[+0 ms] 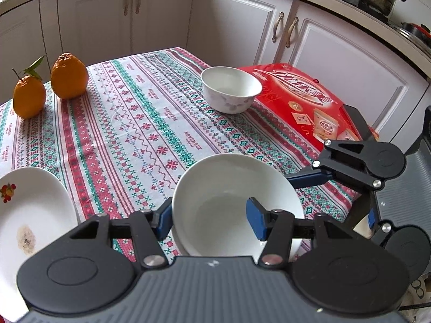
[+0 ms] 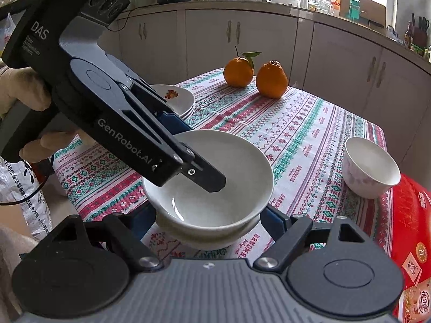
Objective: Organize plates and bowls
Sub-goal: 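Set the right tool's bowl into the other bowl while the left tool lifts its bowl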
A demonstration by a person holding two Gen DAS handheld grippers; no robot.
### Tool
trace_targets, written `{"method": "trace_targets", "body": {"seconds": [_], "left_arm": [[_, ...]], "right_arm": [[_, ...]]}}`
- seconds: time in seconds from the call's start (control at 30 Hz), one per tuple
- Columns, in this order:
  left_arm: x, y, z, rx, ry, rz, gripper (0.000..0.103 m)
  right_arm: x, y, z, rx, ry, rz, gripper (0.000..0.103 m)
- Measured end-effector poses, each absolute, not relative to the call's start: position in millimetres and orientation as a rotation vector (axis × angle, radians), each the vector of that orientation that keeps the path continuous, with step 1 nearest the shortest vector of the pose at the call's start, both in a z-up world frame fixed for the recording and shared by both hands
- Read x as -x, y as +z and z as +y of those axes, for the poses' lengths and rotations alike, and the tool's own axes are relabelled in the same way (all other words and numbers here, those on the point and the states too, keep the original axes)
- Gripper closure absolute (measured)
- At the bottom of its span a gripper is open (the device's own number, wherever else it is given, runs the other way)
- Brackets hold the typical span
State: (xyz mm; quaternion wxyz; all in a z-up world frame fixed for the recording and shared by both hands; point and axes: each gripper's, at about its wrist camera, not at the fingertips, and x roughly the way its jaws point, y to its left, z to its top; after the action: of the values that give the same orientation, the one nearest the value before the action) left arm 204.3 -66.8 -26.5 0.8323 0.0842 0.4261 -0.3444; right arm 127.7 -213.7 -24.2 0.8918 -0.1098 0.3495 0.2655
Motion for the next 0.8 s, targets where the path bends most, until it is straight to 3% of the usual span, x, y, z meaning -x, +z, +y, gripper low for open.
{"method": "trace_targets", "body": {"seconds": [0.17,0.33,0.8], "left_arm": [[-204.7,-27.8,-67.2,-0.166,-0.750,0.907,0.040],[-202.8,-22.8,-67.6,-0.201,-0.719,0.867,0.024],[-230.2,-21.9,-42.5,-0.156,-0.637,0.857,0.024]], "right_arm": [[-128.8,-25.8,-216.9,0.211,0.553,0.735,0.014],[-122.6,-21.3,-218.1,0.222,0.545,0.693,0.000],[-118.9,-18.0,-227.2,0.199,0.525,0.687,0.000]]}}
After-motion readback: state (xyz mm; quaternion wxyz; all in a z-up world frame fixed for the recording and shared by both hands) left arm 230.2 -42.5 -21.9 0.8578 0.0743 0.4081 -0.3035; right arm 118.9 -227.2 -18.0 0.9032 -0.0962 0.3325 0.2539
